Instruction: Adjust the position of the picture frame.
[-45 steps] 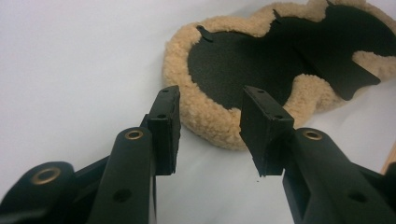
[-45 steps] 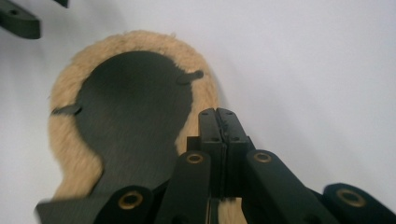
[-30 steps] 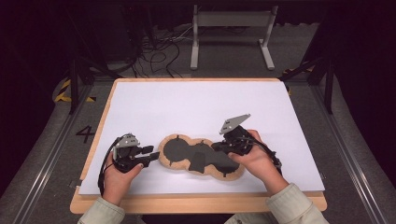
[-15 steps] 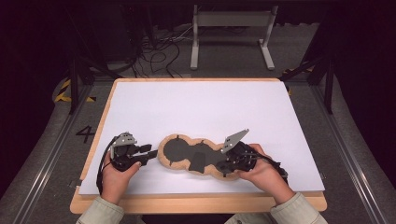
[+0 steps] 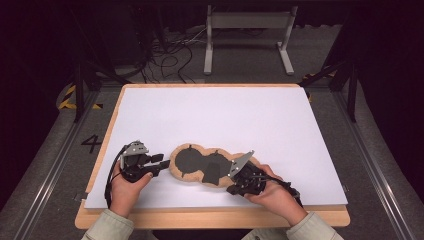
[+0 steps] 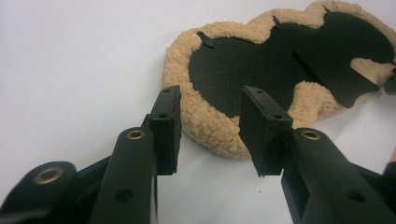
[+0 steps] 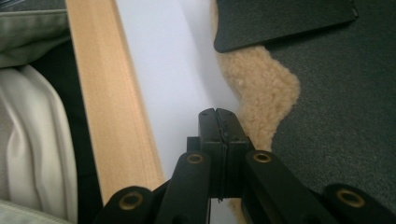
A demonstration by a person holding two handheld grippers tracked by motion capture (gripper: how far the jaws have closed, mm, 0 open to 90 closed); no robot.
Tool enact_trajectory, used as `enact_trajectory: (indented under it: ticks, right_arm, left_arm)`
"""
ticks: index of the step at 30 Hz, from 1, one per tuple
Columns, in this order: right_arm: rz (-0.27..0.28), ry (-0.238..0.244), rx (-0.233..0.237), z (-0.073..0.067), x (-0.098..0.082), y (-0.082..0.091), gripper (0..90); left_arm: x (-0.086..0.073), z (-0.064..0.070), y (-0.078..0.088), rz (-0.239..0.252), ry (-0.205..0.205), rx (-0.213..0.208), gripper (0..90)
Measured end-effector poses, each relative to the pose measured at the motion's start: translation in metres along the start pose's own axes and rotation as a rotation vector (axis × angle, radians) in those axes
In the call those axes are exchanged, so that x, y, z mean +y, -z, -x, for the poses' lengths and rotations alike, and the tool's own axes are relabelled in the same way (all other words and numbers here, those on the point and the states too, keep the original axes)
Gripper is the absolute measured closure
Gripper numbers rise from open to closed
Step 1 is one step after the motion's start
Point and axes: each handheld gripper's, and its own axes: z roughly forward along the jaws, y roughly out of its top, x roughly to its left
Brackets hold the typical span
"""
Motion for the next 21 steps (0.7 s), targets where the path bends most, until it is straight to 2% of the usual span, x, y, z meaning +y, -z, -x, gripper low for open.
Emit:
enact_trajectory:
  ticks: [1,3,4,8,10,13,18,21]
  right_arm:
    - [0.0,0.0,0.0,0.0,0.0,0.0,90.0]
    - [-0.009,0.011,-0.09,0.002,-0.002,0.002,90.0]
    - [0.005,-0.015,-0.108,0.007,-0.004,0.003,90.0]
    - [0.018,-0.021,-0.096,0.008,-0.006,0.004,90.0]
    - [0.037,-0.017,-0.08,0.008,-0.005,0.008,90.0]
    - [0.077,-0.005,-0.081,0.005,-0.003,0.018,90.0]
    - [0.079,0.003,-0.08,0.0,0.001,0.017,90.0]
    - [0.094,-0.01,-0.069,0.0,0.001,0.017,90.0]
  left_arm:
    - [0.0,0.0,0.0,0.0,0.0,0.0,59.8]
    - [0.001,0.0,-0.001,-0.003,-0.007,-0.003,59.8]
    - [0.002,0.0,-0.003,-0.008,-0.011,-0.002,59.8]
    - [0.002,0.0,-0.004,-0.009,-0.007,0.003,59.8]
    - [0.002,0.0,-0.004,-0.007,-0.005,0.001,59.7]
    - [0.002,0.0,-0.003,-0.007,-0.01,0.007,59.6]
    - [0.002,0.001,-0.002,-0.002,-0.009,0.008,59.4]
    - [0.002,0.001,-0.001,-0.001,-0.015,0.016,58.8]
